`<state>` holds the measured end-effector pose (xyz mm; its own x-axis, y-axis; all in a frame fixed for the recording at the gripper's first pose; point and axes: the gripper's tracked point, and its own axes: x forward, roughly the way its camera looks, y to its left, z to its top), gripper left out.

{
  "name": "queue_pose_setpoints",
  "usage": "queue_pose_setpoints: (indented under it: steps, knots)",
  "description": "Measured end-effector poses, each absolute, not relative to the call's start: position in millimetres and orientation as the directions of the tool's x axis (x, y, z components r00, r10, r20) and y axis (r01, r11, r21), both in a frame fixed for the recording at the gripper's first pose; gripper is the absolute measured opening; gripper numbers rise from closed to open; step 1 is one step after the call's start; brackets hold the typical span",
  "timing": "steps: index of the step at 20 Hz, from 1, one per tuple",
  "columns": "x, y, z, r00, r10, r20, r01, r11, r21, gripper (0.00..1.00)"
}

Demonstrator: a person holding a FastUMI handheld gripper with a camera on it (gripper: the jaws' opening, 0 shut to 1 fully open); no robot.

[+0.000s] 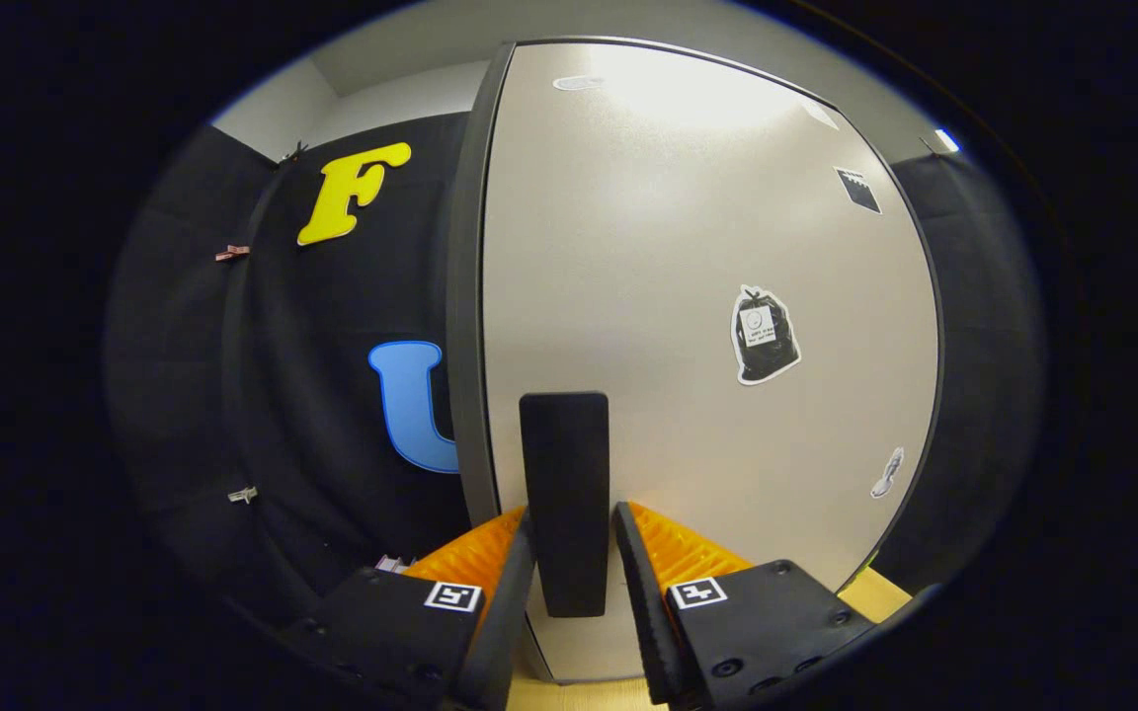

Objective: Open the shoe cabinet door, grab the shoes and put them into the shoe cabinet, then close the shoe cabinet door.

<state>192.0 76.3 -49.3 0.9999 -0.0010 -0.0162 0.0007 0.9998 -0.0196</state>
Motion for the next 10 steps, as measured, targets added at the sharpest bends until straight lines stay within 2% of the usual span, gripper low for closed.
queue_pose_setpoints:
  steps: [1, 2, 3, 6, 10]
  knots:
    - [191.1, 78.9, -49.2, 1.0, 0.007, -0.018, -0.008, 1.0, -0.023, 0.54]
    - [192.6, 78.8, -50.7, 1.0, 0.011, -0.021, -0.011, 1.0, -0.026, 0.42]
    - [190.6, 78.6, -49.3, 1.0, 0.009, -0.021, -0.009, 1.0, -0.03, 0.37]
    - [190.7, 78.5, -51.1, 0.999, 0.014, -0.042, -0.016, 0.999, -0.035, 0.32]
    - [184.4, 78.5, -51.1, 0.998, 0.043, -0.047, -0.044, 0.998, -0.033, 0.33]
